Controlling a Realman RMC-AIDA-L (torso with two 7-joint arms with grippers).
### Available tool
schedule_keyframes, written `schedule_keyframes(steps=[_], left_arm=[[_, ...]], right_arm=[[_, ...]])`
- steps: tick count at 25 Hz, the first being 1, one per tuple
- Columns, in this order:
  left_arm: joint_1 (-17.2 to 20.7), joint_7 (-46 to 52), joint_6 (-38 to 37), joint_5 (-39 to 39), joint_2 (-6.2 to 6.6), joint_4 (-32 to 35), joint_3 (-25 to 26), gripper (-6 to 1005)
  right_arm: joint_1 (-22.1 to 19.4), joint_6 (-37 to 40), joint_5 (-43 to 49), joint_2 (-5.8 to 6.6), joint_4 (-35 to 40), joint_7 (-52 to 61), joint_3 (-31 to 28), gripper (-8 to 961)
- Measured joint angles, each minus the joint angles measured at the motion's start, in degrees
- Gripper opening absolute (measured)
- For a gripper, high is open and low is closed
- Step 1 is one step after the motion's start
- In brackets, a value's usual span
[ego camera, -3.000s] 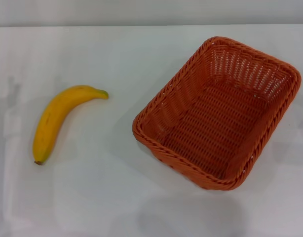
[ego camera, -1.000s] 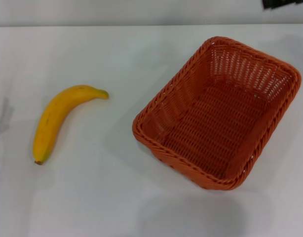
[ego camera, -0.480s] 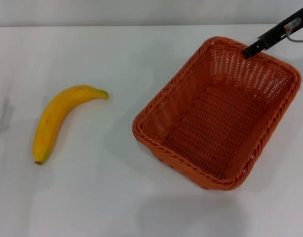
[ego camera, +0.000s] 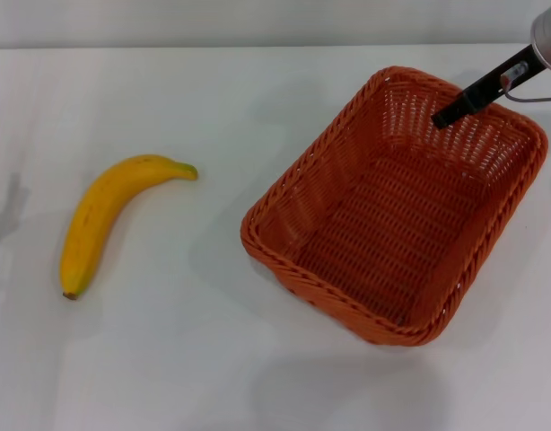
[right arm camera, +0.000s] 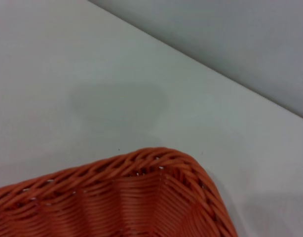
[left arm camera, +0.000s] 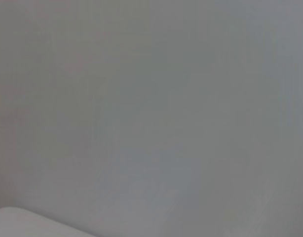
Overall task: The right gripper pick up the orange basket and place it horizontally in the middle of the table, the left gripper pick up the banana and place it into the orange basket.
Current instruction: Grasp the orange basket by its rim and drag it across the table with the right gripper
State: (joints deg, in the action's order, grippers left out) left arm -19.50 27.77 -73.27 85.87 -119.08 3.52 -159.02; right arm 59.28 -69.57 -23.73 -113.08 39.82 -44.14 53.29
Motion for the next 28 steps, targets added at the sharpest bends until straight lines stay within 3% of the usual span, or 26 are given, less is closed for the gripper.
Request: schedule_keyframes(steps=[7,13,15,18,23,28], left_arm=[[0.0,0.1,0.0,0.0,0.00,0.0,-0.1,892],[0.0,0.1,0.0,0.0,-0.01,0.0,0.1,892],[0.0,0.1,0.0,0.0,-0.01,0.0,0.2,892],[0.0,0.1,0.0,0.1,-0.01,0.0,0.2,892],[0.0,0.1,0.0,0.1,-0.01,0.0,0.3,892],[0.0,0.1,0.0,0.3,-0.01,0.0,0.4,892]], right_arm=[[-0.5,2.6,-0.4,-0.03,-1.8,-0.3,-0.4,570],[-0.6,2.7,-0.6,0.67,-3.6,-0.4,-0.5,519],[-0.9,2.5,-0.8,0.82,-3.4,-0.4,-0.5,439],[-1.2,1.1,-2.0,1.76,-3.3,-0.2,-1.4,318],[-1.6,-3.1,-3.1,4.08,-4.1,0.3,-7.9,219],[-2.4,-7.3,-3.5,5.74,-3.7,1.7,-12.5,185]])
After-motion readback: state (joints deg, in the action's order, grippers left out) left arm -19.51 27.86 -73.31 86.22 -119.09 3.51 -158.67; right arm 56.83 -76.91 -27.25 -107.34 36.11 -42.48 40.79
